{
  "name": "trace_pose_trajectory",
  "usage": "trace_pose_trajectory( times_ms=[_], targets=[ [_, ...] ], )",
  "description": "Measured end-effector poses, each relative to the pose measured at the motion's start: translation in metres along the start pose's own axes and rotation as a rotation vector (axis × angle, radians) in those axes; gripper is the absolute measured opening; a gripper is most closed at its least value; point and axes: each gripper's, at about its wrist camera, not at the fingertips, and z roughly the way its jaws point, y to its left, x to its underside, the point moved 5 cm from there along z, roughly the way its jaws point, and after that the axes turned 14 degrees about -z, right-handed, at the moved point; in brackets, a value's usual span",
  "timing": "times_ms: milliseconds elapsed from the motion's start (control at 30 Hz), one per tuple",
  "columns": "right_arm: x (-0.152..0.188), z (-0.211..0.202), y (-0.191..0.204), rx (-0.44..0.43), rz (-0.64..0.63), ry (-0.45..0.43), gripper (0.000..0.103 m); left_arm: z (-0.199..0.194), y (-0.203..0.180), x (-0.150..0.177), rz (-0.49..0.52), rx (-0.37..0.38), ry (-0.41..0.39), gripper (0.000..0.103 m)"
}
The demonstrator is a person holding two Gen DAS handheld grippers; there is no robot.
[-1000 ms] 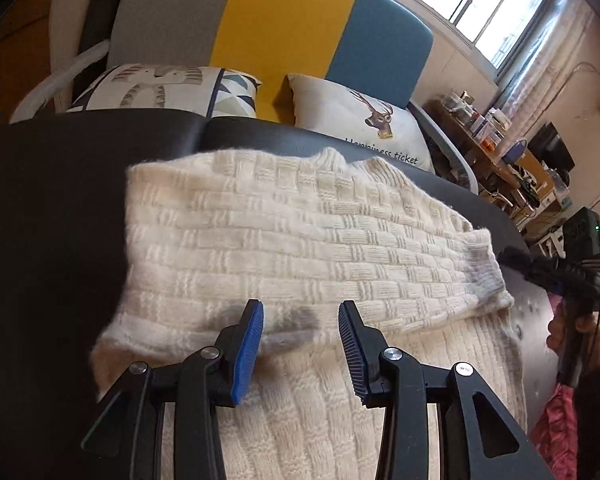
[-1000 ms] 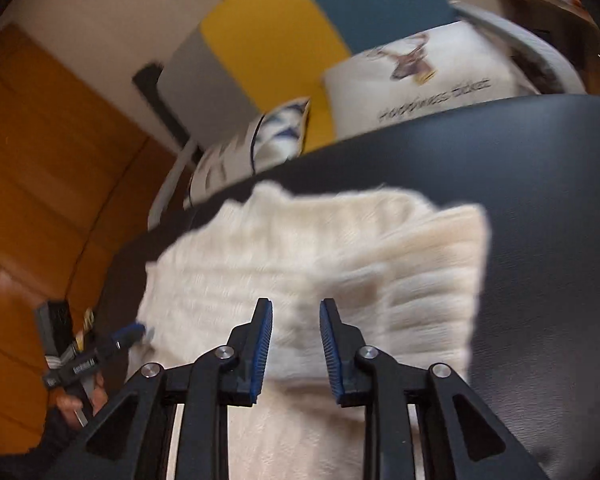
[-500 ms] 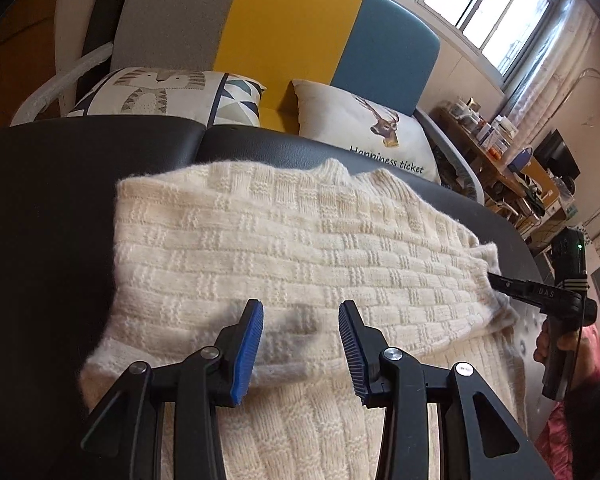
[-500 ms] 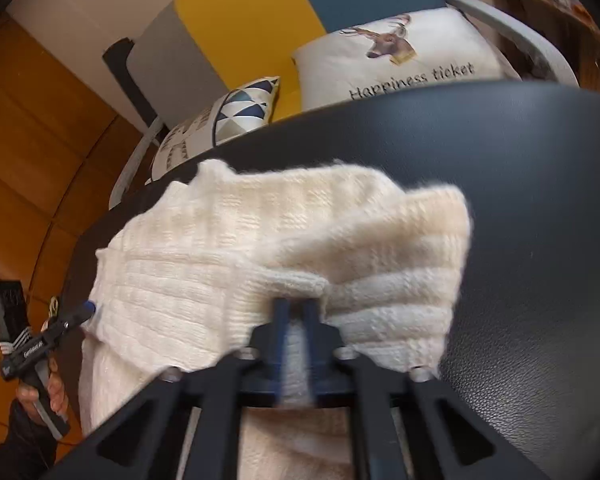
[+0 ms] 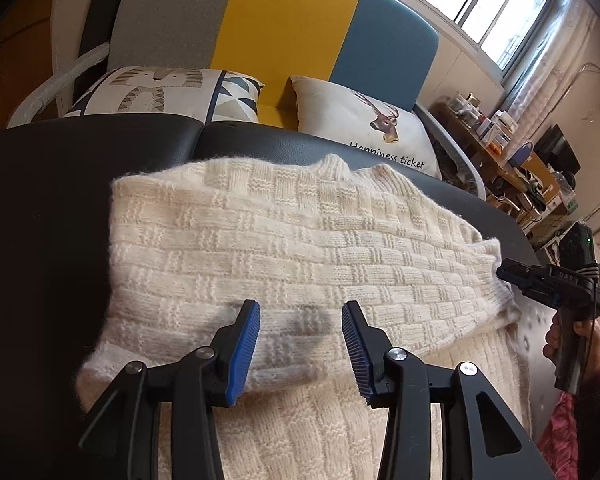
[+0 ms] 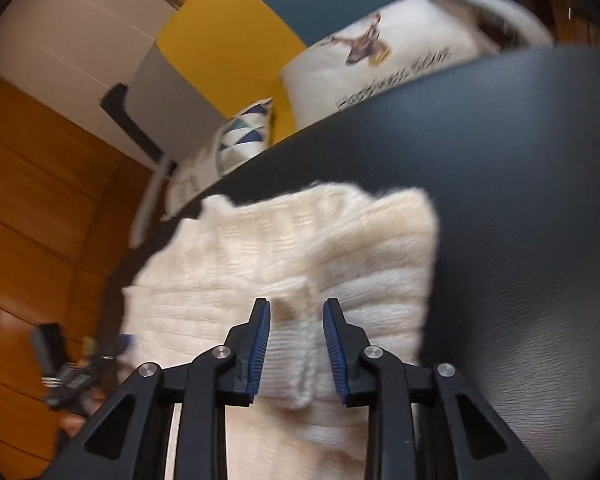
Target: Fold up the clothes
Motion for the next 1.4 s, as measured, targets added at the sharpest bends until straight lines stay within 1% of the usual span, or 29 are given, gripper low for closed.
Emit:
trace_pose_trajectory(
  times_ms=[100, 167, 200, 233, 267, 333, 400, 467, 500, 533, 567, 600, 633, 667, 700, 733, 800, 1000, 1033, 1067, 1133, 1167, 1200, 1267, 1367, 1400],
  targets=[
    [0.004, 0.014, -0.002, -0.007, 0.015, 0.029, 0.029, 0.0, 0.003, 0.0, -0.015, 0.005, 0.004, 0.044],
    [0.006, 0.022, -0.001, -0.062, 0.045, 0.026, 0.029, 0.0, 0.003, 0.001, -0.015, 0.002, 0.004, 0.044],
    [0.007, 0.022, 0.0, -0.07, 0.055, 0.031, 0.027, 0.0, 0.003, 0.001, -0.013, -0.001, 0.004, 0.044],
    [0.006, 0.021, 0.002, -0.031, 0.036, 0.034, 0.023, 0.0, 0.003, 0.002, -0.01, -0.004, 0.005, 0.044],
    [0.005, 0.02, 0.004, 0.014, 0.013, 0.037, 0.006, 0.0, 0.002, 0.002, -0.006, -0.006, 0.006, 0.045],
    [0.003, 0.013, 0.014, 0.088, -0.064, 0.047, 0.001, 0.0, 0.001, 0.001, -0.003, -0.007, 0.008, 0.045],
    [-0.003, -0.001, 0.031, 0.185, -0.173, 0.04, 0.0, -0.002, 0.001, 0.0, -0.002, -0.002, 0.001, 0.045],
    [-0.012, -0.021, 0.04, 0.3, -0.254, -0.004, 0.0, -0.007, 0.0, -0.002, -0.004, 0.007, -0.019, 0.045],
    [-0.014, -0.026, 0.035, 0.372, -0.266, -0.001, 0.0, -0.007, -0.001, -0.003, -0.002, 0.012, -0.022, 0.048],
    [-0.015, -0.025, 0.026, 0.384, -0.25, 0.02, 0.0, -0.006, -0.001, -0.003, -0.004, 0.012, -0.02, 0.048],
    [-0.014, -0.023, 0.021, 0.374, -0.237, 0.024, 0.0, -0.003, 0.001, -0.004, -0.011, 0.007, -0.012, 0.048],
    [-0.012, -0.021, 0.016, 0.362, -0.224, 0.026, 0.003, 0.0, 0.001, -0.003, -0.016, 0.004, -0.008, 0.048],
    [-0.009, -0.021, 0.016, 0.267, -0.185, 0.014, 0.004, 0.001, 0.002, -0.003, -0.022, 0.001, -0.007, 0.048],
    [-0.007, -0.021, 0.018, 0.209, -0.154, 0.004, 0.007, 0.001, 0.002, -0.002, -0.024, 0.003, -0.008, 0.048],
    [-0.005, -0.021, 0.02, 0.157, -0.125, -0.005, 0.02, -0.001, 0.002, -0.002, -0.023, 0.011, -0.012, 0.048],
    [-0.003, -0.02, 0.021, 0.105, -0.096, -0.015, 0.024, -0.003, 0.002, -0.001, -0.023, 0.016, -0.013, 0.048],
    [0.004, -0.02, 0.017, 0.104, -0.06, 0.005, 0.025, -0.004, 0.002, -0.002, -0.019, 0.015, -0.012, 0.048],
    [0.035, -0.011, 0.007, 0.032, 0.046, 0.05, 0.025, -0.007, 0.007, -0.003, -0.017, 0.008, -0.023, 0.048],
    [0.039, -0.006, 0.007, 0.013, 0.069, 0.049, 0.026, -0.007, 0.007, -0.003, -0.019, 0.002, -0.033, 0.048],
    [0.039, -0.003, 0.007, -0.023, 0.101, 0.033, 0.026, -0.008, 0.008, -0.004, -0.021, 0.0, -0.04, 0.048],
    [0.033, 0.002, 0.012, -0.062, 0.121, -0.005, 0.026, -0.007, 0.01, -0.006, -0.018, -0.023, -0.055, 0.049],
    [0.03, 0.005, 0.015, -0.081, 0.129, -0.024, 0.017, -0.007, 0.011, -0.007, -0.015, -0.039, -0.063, 0.049],
    [0.026, 0.006, 0.02, -0.032, 0.087, -0.025, 0.004, -0.006, 0.011, -0.008, -0.009, -0.058, -0.066, 0.049],
    [0.017, 0.005, 0.032, 0.078, -0.012, -0.02, 0.003, -0.007, 0.014, -0.01, 0.007, -0.106, -0.084, 0.049],
    [0.002, -0.011, 0.047, 0.248, -0.152, -0.027, 0.002, -0.011, 0.017, -0.014, 0.022, -0.119, -0.107, 0.049],
    [-0.002, -0.019, 0.049, 0.295, -0.182, -0.036, 0.002, -0.012, 0.019, -0.016, 0.021, -0.116, -0.11, 0.049]
  ],
)
